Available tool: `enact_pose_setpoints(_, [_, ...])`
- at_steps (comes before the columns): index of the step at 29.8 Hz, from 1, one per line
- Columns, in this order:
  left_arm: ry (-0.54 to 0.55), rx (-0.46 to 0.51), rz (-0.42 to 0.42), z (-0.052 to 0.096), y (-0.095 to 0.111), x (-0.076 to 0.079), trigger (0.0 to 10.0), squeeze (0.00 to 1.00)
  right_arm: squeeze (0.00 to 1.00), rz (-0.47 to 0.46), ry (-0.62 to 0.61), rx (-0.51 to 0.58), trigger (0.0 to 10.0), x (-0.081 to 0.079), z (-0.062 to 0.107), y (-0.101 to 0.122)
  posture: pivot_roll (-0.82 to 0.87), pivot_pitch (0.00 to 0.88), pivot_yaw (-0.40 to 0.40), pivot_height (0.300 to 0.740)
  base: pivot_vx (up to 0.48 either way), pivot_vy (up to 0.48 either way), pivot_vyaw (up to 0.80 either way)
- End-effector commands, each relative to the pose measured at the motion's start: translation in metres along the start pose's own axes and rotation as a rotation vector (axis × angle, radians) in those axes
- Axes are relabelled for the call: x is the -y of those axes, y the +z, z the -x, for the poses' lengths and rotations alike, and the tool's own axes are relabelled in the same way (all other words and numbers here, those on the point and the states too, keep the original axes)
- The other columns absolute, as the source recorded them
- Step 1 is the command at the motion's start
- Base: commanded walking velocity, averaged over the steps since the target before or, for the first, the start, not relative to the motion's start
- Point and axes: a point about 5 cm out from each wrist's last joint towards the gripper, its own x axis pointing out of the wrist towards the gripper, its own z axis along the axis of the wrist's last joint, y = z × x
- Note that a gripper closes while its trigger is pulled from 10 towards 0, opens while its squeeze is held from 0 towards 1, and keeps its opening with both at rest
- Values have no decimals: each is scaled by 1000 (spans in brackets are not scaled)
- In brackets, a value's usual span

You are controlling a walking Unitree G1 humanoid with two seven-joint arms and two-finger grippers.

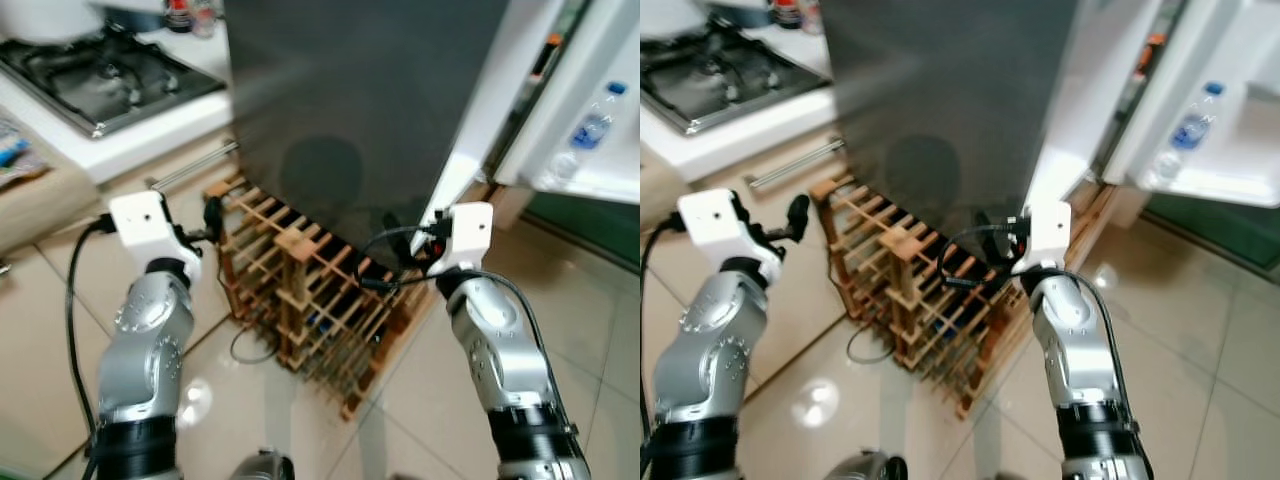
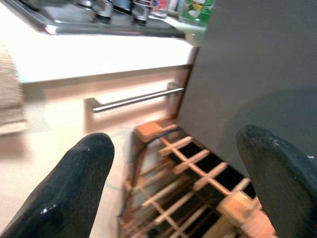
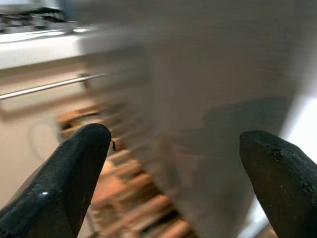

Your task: Restocking fridge

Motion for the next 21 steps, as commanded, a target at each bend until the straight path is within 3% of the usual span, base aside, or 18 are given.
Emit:
enact_pose_setpoints(1, [24, 12, -40, -3, 2, -1, 10000, 0, 0, 0, -2, 6, 10000, 4, 0, 2, -103, 0, -8, 716, 0, 0, 481])
enact_pose_setpoints(4, [142, -29, -135, -2, -11, -32, 10000, 0, 0, 50, 11, 39, 10000, 2, 1, 5, -101, 0, -7, 732, 0, 0, 463])
enact_pose_setpoints(7, [183, -15, -152, 0, -11, -41, 10000, 0, 0, 40, 12, 40, 10000, 3, 0, 5, -94, 0, -9, 740, 0, 0, 463])
enact_pose_setpoints(9, [191, -2, -167, -1, -11, -41, 10000, 0, 0, 49, 13, 48, 10000, 4, -2, 6, -88, 0, -11, 740, 0, 0, 463])
enact_pose_setpoints(12, [206, 35, -228, -3, -6, -37, 10000, 0, 0, 138, 58, 79, 10000, -2, -6, 11, -79, 0, -18, 740, 0, 0, 452])
enact_pose_setpoints(18, [191, 74, -216, -3, -1, -33, 10000, 0, 0, 123, 75, 76, 10000, -4, -7, 10, -78, 0, -18, 740, 0, 0, 421])
enact_pose_setpoints(21, [158, 98, -235, -3, 1, -22, 10000, 0, 0, 92, 112, 76, 10000, -12, -6, 8, -90, 0, -14, 740, 0, 0, 267])
